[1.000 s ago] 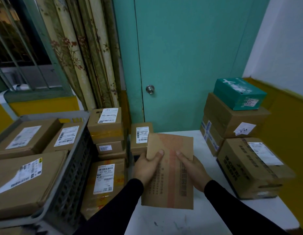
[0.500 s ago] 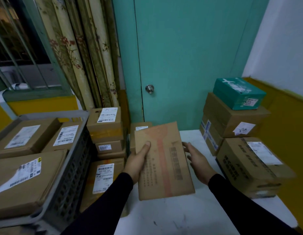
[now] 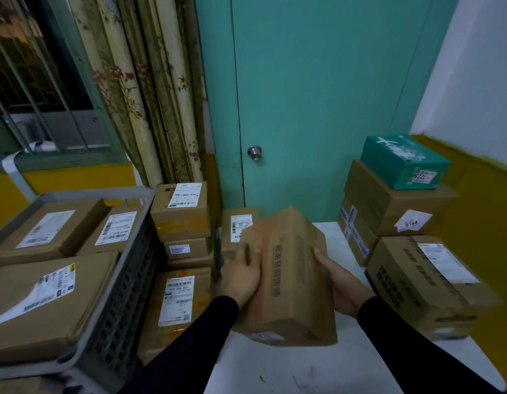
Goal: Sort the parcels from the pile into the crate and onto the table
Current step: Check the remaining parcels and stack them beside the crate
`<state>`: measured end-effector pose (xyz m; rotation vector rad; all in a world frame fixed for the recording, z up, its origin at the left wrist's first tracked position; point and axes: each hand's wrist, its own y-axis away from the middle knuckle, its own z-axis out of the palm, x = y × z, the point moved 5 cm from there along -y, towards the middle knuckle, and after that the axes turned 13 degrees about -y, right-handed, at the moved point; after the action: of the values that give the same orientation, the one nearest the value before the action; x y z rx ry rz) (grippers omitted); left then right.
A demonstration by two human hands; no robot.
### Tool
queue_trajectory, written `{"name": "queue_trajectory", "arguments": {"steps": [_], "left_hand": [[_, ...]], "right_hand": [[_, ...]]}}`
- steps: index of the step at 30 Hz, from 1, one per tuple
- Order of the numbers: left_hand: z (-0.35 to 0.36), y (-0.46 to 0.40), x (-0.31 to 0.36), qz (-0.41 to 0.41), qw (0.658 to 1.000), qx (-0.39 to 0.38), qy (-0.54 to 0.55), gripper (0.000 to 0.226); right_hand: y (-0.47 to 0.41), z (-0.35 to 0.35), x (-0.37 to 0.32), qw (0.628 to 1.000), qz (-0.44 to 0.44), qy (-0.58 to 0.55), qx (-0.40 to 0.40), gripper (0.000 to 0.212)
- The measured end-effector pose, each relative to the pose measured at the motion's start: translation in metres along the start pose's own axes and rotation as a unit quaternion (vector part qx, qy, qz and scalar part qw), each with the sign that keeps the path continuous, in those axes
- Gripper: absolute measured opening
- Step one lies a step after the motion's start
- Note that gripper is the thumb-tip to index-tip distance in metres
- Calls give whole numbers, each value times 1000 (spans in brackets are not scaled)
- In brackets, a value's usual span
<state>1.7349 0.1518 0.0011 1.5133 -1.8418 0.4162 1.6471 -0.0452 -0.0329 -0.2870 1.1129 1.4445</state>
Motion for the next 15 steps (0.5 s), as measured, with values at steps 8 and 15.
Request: {"name": "queue_trajectory", "arguments": {"steps": [8, 15], "left_hand": [[41, 12, 18, 6, 979, -135, 154, 106], [49, 11, 20, -4, 929, -182, 323, 61]], "right_hand": [[2, -10, -1, 998, -28, 53, 14, 51], [7, -3, -12, 993, -83, 83, 16, 57]]}}
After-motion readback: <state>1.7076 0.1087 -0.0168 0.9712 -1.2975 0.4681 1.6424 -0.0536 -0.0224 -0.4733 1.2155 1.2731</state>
